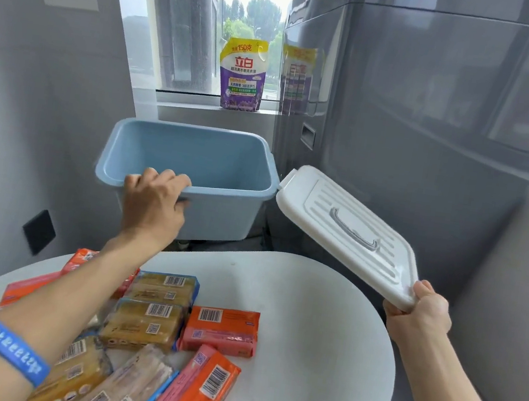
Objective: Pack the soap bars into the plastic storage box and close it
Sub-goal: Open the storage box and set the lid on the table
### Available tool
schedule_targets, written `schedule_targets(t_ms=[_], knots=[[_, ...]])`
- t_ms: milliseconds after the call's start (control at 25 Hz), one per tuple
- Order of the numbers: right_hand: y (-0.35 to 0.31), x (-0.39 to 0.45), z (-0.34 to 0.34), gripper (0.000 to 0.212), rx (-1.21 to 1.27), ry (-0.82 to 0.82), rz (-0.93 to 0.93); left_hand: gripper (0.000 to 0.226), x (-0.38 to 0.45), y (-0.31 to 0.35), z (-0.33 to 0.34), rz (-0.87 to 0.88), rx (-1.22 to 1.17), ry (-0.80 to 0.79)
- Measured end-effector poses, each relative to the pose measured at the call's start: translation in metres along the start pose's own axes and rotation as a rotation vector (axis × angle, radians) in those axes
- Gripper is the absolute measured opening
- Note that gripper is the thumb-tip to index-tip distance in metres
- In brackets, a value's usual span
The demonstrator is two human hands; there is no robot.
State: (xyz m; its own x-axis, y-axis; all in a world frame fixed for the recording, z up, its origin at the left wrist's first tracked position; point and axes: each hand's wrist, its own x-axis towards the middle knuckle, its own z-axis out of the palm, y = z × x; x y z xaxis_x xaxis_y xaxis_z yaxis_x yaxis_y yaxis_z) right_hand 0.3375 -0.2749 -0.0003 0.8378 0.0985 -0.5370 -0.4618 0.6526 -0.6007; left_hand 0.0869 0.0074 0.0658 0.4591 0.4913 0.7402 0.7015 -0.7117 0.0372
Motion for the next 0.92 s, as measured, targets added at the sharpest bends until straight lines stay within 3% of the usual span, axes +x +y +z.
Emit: schedule_targets(t_ms=[200, 520, 640, 760, 920], knots=[[0.004, 0.016, -0.003, 0.041, -0.193, 0.023, -0.141, 0.022, -0.001, -0.012, 0.003, -0.137, -0.074, 0.035], [0.049, 0.028, -0.007, 0.012, -0.854, -0.106, -0.051, 0.02, -0.021, 0.053, 0.016, 0.102, -0.417, -0.014], [0.047, 0.036, -0.012, 0.018, -1.026, -0.167, -0.071, 0.018, -0.028, 0.075, 0.023, 0.186, -0.496, -0.096], [0.037, 0.047, -0.023, 0.029, -1.125, -0.097, -0.188, 0.015, -0.03, 0.095, 0.032, 0.247, -0.526, -0.137], [0.027, 0.052, -0.024, 0.045, -1.031, -0.155, -0.177, 0.014, -0.025, 0.119, 0.042, 0.275, -0.574, -0.24]])
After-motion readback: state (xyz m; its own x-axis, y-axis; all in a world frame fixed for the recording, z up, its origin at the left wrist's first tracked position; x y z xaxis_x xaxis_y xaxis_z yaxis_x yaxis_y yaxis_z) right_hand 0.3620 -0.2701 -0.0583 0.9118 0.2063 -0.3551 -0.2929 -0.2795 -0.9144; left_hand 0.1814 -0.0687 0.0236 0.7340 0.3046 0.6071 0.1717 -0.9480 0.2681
